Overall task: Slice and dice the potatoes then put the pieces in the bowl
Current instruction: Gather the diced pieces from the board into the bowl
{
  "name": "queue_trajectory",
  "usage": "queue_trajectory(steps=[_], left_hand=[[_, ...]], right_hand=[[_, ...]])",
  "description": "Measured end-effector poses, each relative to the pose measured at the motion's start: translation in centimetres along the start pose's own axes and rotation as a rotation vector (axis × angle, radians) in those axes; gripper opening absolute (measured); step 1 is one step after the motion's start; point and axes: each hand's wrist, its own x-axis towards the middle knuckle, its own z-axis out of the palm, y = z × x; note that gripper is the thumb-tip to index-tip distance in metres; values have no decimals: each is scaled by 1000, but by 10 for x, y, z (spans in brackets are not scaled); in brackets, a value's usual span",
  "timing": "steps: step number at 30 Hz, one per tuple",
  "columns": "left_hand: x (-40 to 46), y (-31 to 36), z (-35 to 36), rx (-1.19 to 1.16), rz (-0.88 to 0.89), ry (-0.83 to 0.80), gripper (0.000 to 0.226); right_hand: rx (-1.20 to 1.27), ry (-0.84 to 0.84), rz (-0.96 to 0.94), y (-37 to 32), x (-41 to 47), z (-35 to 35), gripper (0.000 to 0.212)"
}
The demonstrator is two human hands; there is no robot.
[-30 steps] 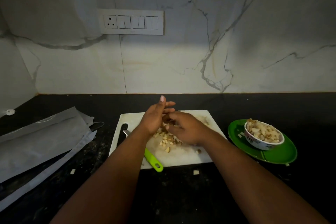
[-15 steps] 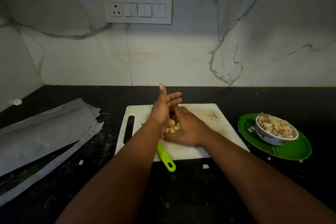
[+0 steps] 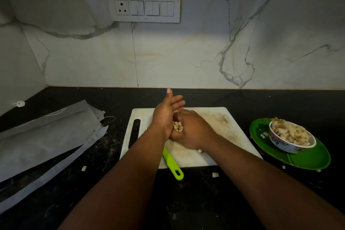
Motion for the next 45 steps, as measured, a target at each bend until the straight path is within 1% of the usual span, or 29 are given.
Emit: queue_trajectory(steps=[3,6,11,14,20,22,25,31,34,36,38,40,41,42,45], left_hand=[[-1,1,1,14,0,-11,50],[-3,3,2,5,-5,-14,43],[-5,3,3,41,6,-30,44],[-4,1,3,39,23,-22,43],[-3,4,4,-96,0,9,40],[-3,7,4,-115,16,10,38],[-5,8,6,-83,92,34,36],[-13,10,19,144,310,117,39],[-24,9,39,261,427,86,26],[-32,5,56,322,474,34,24],[-40,-2,71,329,492,34,27],[-43,-5,87,291,465,67,26],[-45,-7,98,261,434,77,24],[-46,-7,108,234,409,82,24],[-54,-6,146,174,393,54,30]], right_hand=[[-3,-1,-23,-3,2,-4,27],[-67,-3,-32,-7,2,-9,32],[-88,22,-17,-11,3,-16,26],[-87,51,11,-13,5,-17,30],[22,29,90,-9,10,-18,25],[100,24,104,-7,10,-22,21],[266,60,166,-7,7,-33,15],[646,233,405,-6,4,-49,3],[1028,333,574,-15,1,-57,10],[1308,311,674,-21,0,-64,9],[1452,261,690,-27,-3,-66,18],[1678,260,629,-31,-12,-72,29],[1747,272,622,-29,-18,-78,34],[1727,271,632,-28,-24,-87,36],[1540,330,623,-10,-40,-117,37]])
